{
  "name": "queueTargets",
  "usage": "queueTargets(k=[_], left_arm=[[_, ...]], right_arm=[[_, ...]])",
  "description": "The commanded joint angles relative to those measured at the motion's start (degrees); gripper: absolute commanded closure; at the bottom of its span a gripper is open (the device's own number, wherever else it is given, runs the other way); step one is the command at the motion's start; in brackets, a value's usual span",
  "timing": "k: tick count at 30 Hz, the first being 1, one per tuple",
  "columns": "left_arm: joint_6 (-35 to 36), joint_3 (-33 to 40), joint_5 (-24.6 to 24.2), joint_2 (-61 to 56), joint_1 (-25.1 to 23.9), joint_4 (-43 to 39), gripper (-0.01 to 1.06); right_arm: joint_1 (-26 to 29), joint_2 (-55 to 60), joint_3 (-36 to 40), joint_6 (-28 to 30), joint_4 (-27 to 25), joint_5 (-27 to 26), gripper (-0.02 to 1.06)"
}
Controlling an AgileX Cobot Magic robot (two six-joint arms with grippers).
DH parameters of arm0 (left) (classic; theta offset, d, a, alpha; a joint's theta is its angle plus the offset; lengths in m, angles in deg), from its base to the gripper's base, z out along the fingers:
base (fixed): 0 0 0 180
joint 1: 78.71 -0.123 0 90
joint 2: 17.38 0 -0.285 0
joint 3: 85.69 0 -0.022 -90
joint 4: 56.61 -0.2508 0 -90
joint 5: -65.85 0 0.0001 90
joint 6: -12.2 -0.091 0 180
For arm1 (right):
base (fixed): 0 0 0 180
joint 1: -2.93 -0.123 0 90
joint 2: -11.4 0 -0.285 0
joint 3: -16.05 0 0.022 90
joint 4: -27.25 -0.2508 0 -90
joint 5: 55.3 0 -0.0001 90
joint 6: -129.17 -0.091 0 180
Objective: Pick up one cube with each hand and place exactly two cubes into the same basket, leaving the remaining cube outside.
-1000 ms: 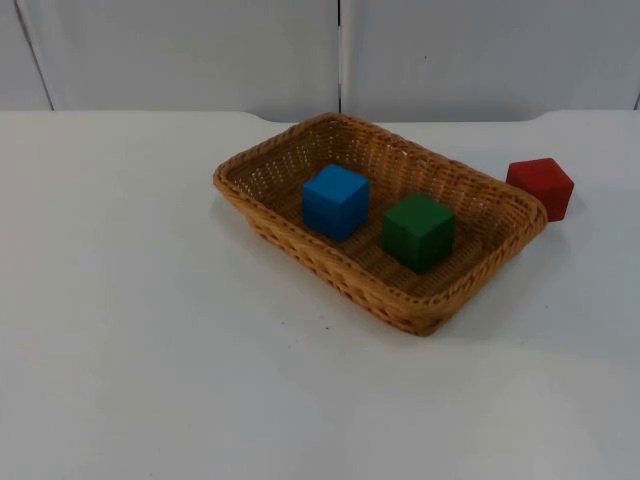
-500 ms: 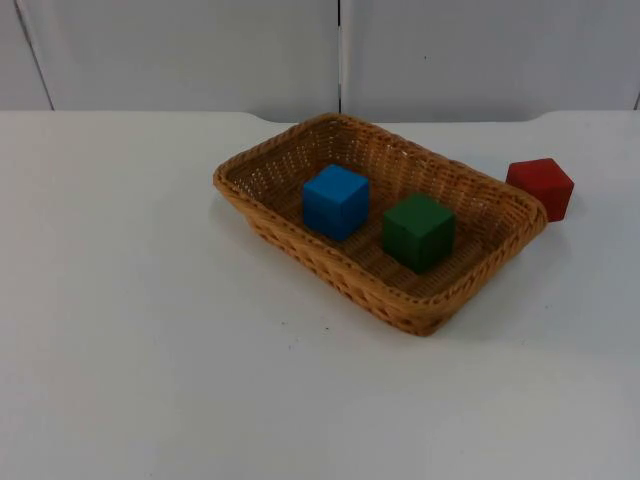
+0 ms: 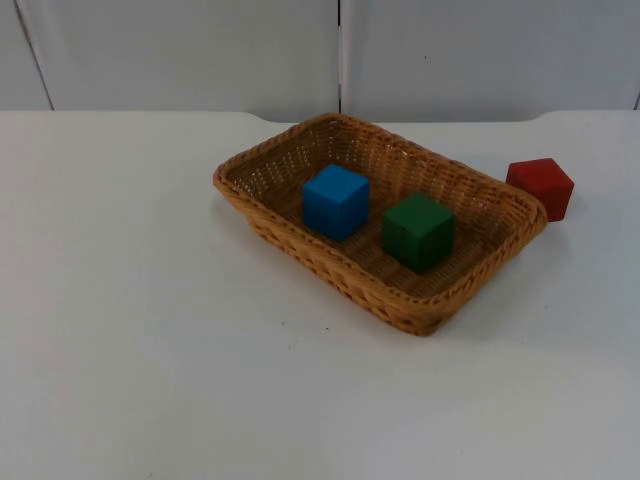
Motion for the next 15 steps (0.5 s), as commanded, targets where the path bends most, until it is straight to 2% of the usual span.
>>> queueTargets(k=[1, 10, 15], left_arm=[[1.0, 0.3, 0.0, -0.3, 0.0, -1.1, 0.27], [0.9, 1.4, 0.6, -0.3, 0.0, -0.3, 0.27], [0.9, 1.4, 0.6, -0.3, 0.0, -0.3, 0.27]], right_arm=[[0.2, -0.5, 0.1, -0.4, 0.9, 0.6, 0.31], [0.2, -0.5, 1.4, -1.2, 2.2, 1.8, 0.31], [0.2, -2.4, 7.9, -3.1, 2.2, -0.9, 0.31]])
